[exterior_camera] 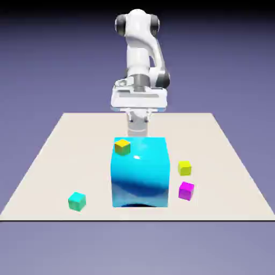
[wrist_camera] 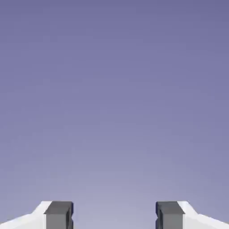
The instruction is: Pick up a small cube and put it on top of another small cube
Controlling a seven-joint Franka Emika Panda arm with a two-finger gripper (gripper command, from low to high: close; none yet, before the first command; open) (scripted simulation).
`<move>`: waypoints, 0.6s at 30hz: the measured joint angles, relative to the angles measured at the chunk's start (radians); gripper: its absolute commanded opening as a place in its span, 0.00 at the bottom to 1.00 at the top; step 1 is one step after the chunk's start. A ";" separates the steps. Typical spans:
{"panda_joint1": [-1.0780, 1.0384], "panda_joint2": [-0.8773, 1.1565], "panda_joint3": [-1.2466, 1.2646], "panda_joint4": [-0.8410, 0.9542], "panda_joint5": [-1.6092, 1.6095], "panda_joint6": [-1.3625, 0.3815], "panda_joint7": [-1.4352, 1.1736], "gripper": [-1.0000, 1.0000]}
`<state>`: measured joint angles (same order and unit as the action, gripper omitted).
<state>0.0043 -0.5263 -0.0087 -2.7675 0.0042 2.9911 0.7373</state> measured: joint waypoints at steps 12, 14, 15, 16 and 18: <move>-0.080 0.435 -0.087 0.423 0.042 -0.457 -0.037 0.50; -0.096 0.507 -0.101 0.494 0.049 -0.533 -0.043 0.50; -0.103 0.544 -0.108 0.529 0.053 -0.571 -0.046 0.50; -0.106 0.580 -0.116 0.564 0.056 -0.609 -0.049 0.50; -0.117 0.652 -0.130 0.635 0.063 -0.685 -0.056 0.50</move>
<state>-0.1124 0.1260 -0.1388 -2.1330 0.0674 2.3062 0.6818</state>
